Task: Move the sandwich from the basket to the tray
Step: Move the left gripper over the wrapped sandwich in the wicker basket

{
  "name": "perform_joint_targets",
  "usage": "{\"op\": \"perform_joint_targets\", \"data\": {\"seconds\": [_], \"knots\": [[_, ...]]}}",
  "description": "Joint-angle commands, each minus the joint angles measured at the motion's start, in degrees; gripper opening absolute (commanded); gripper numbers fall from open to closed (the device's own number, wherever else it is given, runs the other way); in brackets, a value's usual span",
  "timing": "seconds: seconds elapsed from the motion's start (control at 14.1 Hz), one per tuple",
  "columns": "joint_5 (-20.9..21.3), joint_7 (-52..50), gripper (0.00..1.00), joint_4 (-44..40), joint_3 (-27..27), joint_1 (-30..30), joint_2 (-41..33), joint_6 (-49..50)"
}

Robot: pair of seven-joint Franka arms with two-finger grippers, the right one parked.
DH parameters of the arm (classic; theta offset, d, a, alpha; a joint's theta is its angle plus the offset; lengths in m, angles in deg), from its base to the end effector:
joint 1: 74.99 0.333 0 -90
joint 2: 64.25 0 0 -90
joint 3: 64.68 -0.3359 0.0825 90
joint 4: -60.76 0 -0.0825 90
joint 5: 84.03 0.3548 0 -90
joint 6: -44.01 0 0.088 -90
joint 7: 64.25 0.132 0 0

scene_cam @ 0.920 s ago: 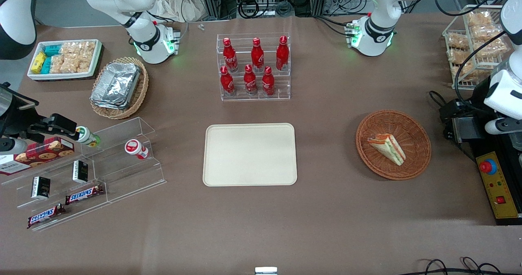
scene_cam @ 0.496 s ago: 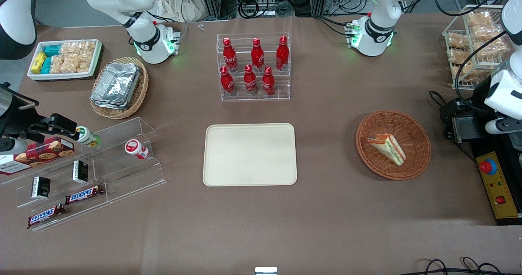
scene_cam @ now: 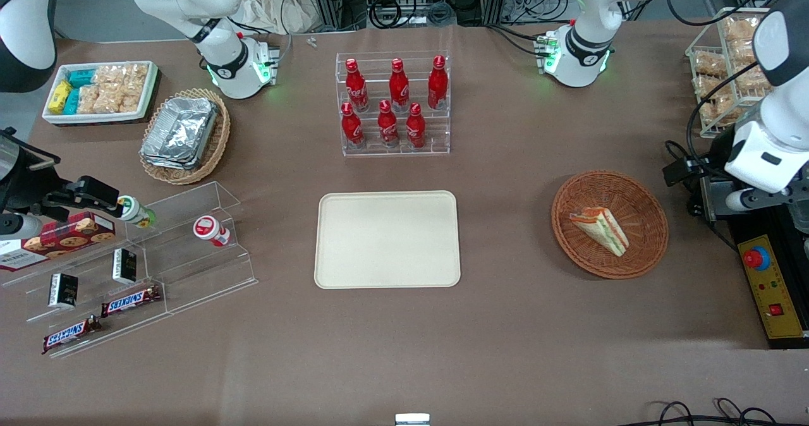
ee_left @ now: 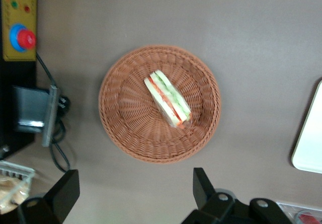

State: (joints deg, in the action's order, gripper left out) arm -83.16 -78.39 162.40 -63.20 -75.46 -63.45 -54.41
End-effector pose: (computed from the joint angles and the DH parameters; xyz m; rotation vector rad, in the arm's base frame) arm 0.5297 -0.0162 0.5340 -3.0984 -0.3265 0.1051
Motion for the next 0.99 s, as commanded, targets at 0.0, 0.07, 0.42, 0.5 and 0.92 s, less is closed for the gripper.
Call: {"op": "perform_joint_targets", "data": {"seconds": [0.0, 0.07, 0.42, 0.5, 0.92], "knots": [[-3.14, -7.01, 1.00, 9.53, -0.60, -0.76, -4.65, -7.46], [-4.02, -10.44, 1.00, 11.20, -0.60, -0.76, -4.66, -9.58], [-4.39, -23.45, 1.00, 20.52, 0.19, -1.03, -3.26, -22.32], [-4.39, -26.18, 1.00, 22.02, 0.19, -1.03, -2.56, -24.61], [-4.47, -39.37, 1.00, 23.44, 0.28, -1.11, 4.73, -34.81]]}}
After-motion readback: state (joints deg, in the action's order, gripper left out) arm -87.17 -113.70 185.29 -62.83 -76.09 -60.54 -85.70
